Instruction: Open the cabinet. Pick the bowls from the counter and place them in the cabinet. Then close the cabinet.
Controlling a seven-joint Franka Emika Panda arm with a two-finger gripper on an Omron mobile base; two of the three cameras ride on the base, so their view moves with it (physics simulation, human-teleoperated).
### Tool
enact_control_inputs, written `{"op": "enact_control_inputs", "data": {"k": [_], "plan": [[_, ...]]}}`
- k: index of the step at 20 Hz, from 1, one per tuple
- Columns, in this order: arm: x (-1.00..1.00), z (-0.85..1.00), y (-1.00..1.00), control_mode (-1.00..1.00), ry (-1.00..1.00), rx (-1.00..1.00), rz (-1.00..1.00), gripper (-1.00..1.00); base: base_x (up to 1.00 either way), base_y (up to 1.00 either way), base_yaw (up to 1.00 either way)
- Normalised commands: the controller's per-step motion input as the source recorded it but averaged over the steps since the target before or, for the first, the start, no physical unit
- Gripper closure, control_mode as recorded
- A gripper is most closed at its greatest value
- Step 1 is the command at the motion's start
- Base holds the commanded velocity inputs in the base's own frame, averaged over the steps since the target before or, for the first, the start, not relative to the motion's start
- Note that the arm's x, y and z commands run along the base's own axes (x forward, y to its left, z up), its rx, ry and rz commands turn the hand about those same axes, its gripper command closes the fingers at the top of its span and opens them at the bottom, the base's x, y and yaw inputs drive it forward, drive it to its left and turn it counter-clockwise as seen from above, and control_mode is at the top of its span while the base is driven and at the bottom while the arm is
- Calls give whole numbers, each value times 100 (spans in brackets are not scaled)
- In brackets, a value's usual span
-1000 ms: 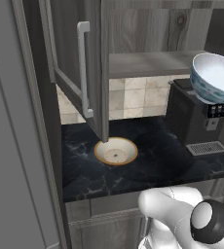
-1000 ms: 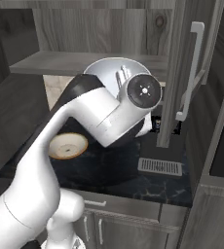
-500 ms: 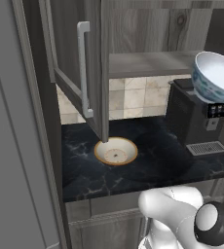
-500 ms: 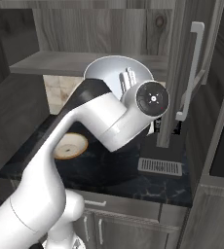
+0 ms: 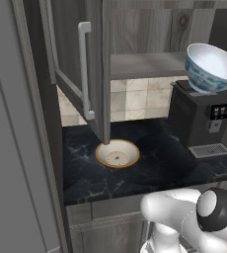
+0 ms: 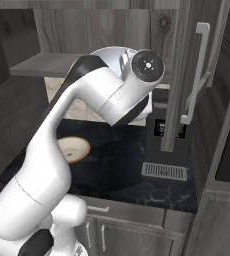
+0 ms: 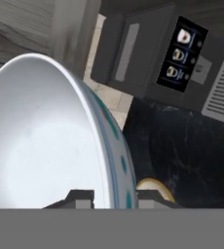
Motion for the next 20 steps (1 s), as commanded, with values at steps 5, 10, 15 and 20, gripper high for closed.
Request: {"op": "enact_control_inputs", "data": {"k": [5, 10, 15, 20], "plan": [[17, 29, 10, -100, 0, 0, 0, 100, 0, 0, 0], [38, 9, 23, -100, 0, 0, 0, 100, 0, 0, 0], [52, 0, 23, -100, -3, 0, 0, 100, 0, 0, 0], [65, 0, 7, -100, -3, 0, 0, 100, 0, 0, 0]]}}
